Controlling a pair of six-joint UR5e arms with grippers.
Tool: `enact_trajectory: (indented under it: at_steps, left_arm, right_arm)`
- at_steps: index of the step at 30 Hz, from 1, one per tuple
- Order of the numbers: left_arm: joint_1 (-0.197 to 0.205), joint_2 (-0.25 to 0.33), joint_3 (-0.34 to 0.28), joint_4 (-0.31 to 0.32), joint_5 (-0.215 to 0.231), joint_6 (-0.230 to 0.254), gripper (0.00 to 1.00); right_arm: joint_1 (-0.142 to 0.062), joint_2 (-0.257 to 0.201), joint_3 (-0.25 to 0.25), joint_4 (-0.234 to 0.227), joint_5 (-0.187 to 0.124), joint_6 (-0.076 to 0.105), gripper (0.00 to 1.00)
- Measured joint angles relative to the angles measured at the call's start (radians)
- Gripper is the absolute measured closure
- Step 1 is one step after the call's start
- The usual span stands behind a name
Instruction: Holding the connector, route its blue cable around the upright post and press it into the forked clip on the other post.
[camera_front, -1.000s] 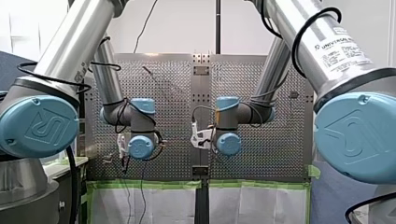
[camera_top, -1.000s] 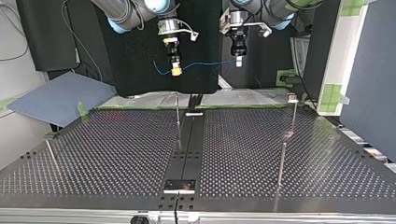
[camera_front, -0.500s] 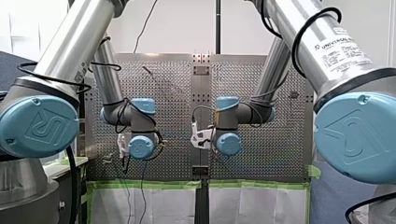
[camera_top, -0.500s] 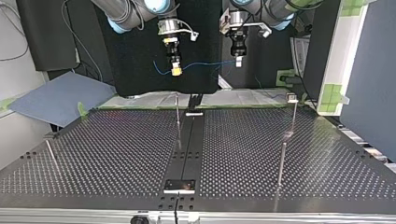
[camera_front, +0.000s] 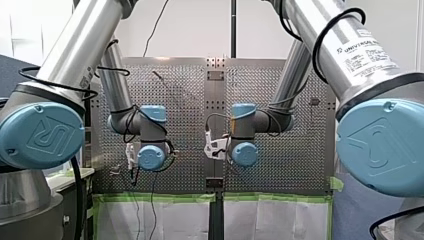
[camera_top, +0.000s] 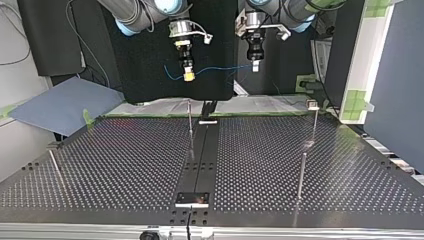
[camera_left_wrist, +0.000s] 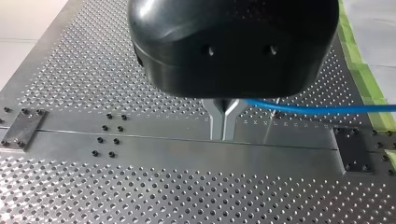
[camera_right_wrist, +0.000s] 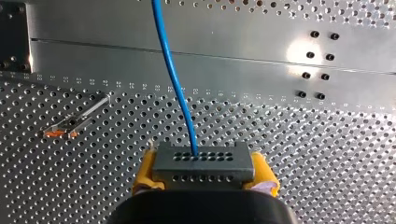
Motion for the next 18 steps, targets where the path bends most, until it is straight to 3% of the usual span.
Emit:
enact_trajectory:
  at_steps: [8, 18]
  left_arm:
    - [-0.018, -0.023, 0.003, -0.012, 0.006, 0.024, 1.0]
    - [-0.026, -0.041, 0.003, -0.015, 0.008, 0.102, 1.0]
  right_arm:
    - [0.003, 0.003, -0.003, 0.003, 0.003, -0.003, 1.0]
    - [0.065, 0.08, -0.08, 0.08, 0.032, -0.014, 1.0]
